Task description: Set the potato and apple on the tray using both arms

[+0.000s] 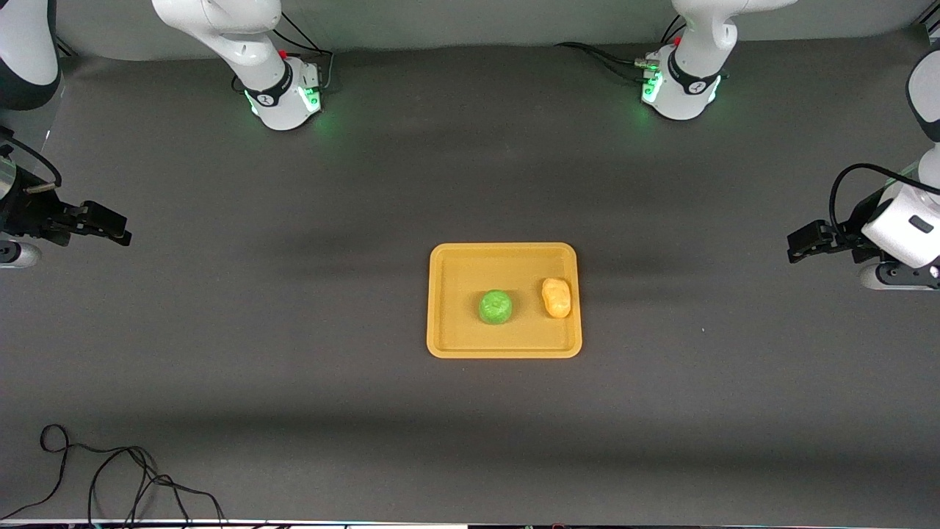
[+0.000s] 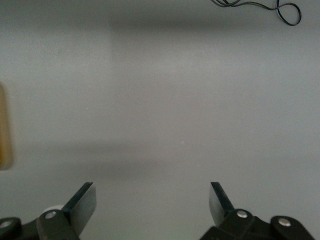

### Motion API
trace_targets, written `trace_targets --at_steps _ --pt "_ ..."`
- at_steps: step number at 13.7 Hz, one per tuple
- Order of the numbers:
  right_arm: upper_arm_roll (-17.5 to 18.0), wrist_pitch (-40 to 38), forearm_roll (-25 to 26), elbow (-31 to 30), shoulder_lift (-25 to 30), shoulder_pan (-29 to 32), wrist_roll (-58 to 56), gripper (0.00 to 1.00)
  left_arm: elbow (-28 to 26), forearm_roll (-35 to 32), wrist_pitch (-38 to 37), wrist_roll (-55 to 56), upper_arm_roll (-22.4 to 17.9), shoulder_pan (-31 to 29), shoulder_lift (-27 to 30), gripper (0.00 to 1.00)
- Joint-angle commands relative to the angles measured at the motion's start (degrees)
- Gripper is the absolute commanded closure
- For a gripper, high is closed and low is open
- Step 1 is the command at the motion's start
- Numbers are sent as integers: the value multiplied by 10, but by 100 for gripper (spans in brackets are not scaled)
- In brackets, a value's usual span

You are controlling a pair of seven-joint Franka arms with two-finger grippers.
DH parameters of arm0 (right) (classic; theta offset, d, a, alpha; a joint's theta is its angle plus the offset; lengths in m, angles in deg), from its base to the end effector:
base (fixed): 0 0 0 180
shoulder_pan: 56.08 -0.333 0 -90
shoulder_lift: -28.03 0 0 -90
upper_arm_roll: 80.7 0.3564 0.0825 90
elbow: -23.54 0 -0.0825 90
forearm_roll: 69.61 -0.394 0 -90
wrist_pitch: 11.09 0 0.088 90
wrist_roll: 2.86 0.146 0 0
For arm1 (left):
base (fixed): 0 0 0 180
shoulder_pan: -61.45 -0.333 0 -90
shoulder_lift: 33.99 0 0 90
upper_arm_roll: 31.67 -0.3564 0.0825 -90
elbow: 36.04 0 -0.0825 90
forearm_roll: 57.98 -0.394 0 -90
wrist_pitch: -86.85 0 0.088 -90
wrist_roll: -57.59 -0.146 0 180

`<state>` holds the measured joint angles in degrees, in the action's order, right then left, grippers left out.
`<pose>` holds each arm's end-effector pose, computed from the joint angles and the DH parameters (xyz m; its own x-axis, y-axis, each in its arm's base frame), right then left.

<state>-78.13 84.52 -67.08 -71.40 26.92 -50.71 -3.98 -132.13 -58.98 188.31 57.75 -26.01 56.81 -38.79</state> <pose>0.5758 -0.0344 0.5817 0.9996 -0.0250 -0.0086 -0.0246 -0.9988 0.0429 0.6039 -0.0066 0.5429 0.9998 -0.0180 0.0104 -0.0180 -0.9998 -0.0089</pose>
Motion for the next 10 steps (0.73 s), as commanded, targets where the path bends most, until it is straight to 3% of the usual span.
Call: trace_targets --at_steps 1,5,10 --pt "2 -2 -6 17 -1 -2 -4 0 8 -1 2 -3 -2 3 -4 0" --pt "0 -27 -44 24 1 2 -4 0 8 -1 2 -3 -2 2 -4 0" --pt "0 -30 -46 25 1 2 -4 0 8 -2 1 -1 -2 3 -3 0"
